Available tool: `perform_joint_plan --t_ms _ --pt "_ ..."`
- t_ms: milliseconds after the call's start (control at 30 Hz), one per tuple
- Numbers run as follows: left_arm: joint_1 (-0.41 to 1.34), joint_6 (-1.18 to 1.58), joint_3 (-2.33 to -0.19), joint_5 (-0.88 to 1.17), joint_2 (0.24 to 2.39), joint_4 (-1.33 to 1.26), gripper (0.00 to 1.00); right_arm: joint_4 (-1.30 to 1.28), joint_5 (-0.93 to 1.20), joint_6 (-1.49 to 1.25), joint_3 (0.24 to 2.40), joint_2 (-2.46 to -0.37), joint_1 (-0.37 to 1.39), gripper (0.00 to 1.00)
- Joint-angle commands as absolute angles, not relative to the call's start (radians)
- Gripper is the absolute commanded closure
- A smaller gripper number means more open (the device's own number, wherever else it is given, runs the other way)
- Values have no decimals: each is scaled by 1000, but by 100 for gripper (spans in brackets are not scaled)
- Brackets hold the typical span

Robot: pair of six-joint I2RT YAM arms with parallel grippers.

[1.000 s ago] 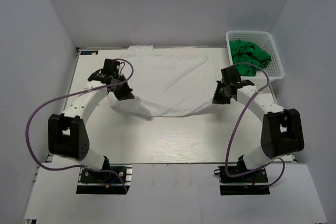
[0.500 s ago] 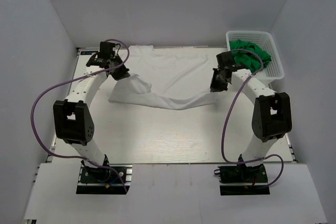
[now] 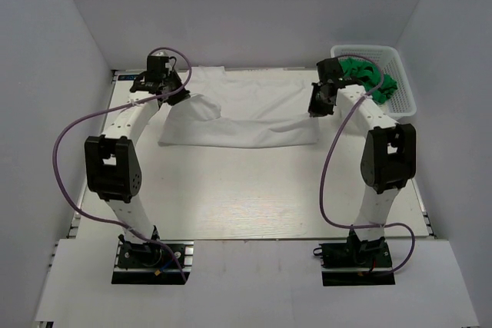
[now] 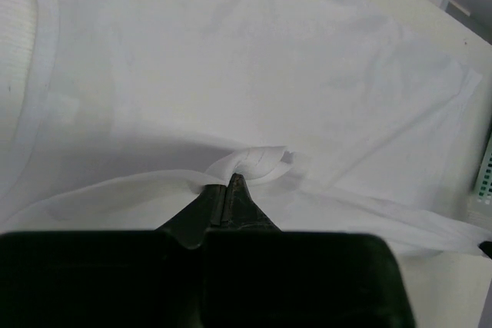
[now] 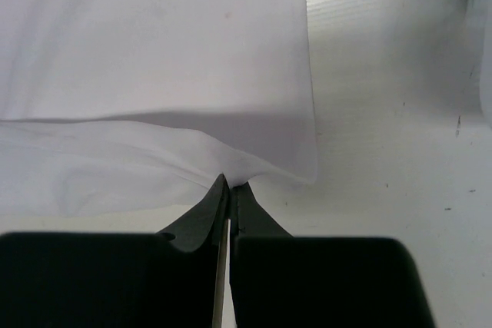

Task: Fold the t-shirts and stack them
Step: Fold the flattened tshirt in 1/3 of the way

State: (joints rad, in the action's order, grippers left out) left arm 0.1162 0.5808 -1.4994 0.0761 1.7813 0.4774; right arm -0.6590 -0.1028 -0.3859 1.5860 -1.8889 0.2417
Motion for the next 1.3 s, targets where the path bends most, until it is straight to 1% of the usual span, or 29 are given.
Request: perform_joint_plan --t_ms 0,333,400,433,467,500,533,567,600,633,667,733,767,800,867,900,933,1033,1100,1200,1267 --pt "103 551 -1581 45 1825 440 100 -683 -118 -367 1675 -1922 232 100" --pt "94 541 -1718 32 2002 482 100 -696 -136 -373 1785 -2055 216 100" --pt "84 541 -1753 11 2058 482 97 -687 -147 -382 1812 -2103 207 100" --pt "84 541 -1765 -17 2081 482 94 -684 -159 -383 1821 -2115 210 90" --pt "84 541 -1808 -29 2106 482 75 -657 -163 -368 1848 -2131 207 81" --pt "84 529 -1840 -38 2133 501 60 -649 -149 -359 1867 -2173 209 75" --pt "84 520 -1929 -52 2198 553 46 -658 -138 -356 1887 -2187 209 63" --pt "84 520 -1983 -52 2229 595 28 -679 -123 -333 1964 -2198 209 56" --pt "84 509 -2038 -61 2259 636 17 -689 -106 -325 1985 -2222 213 46" --pt "84 500 -2121 -61 2282 693 8 -701 -98 -318 2017 -2220 216 31" --pt "84 500 -2146 -61 2299 710 0 -703 -75 -318 2025 -2212 215 10" --pt "84 500 -2146 -43 2299 710 0 -677 -49 -313 1997 -2178 216 10" --pt "84 500 -2128 -43 2255 710 0 -640 -11 -314 1964 -2146 216 10" --pt "84 500 -2067 -32 2229 700 0 -626 -11 -308 1915 -2128 216 10" --pt "84 500 -1981 -17 2165 643 0 -604 58 -308 1866 -2062 222 10" --pt "84 500 -1886 7 2131 623 0 -562 89 -308 1785 -2045 229 10" --pt "95 500 -1838 8 2068 605 0 -548 124 -302 1757 -2020 233 10" --pt "113 509 -1660 64 1987 537 0 -477 176 -305 1643 -1973 244 10" --pt "114 523 -1545 120 1934 482 0 -466 179 -310 1589 -1973 250 10" --pt "104 532 -1444 108 1914 437 0 -469 190 -318 1583 -2008 253 10" --pt "91 532 -1418 97 1914 437 0 -474 196 -324 1571 -2020 253 10"
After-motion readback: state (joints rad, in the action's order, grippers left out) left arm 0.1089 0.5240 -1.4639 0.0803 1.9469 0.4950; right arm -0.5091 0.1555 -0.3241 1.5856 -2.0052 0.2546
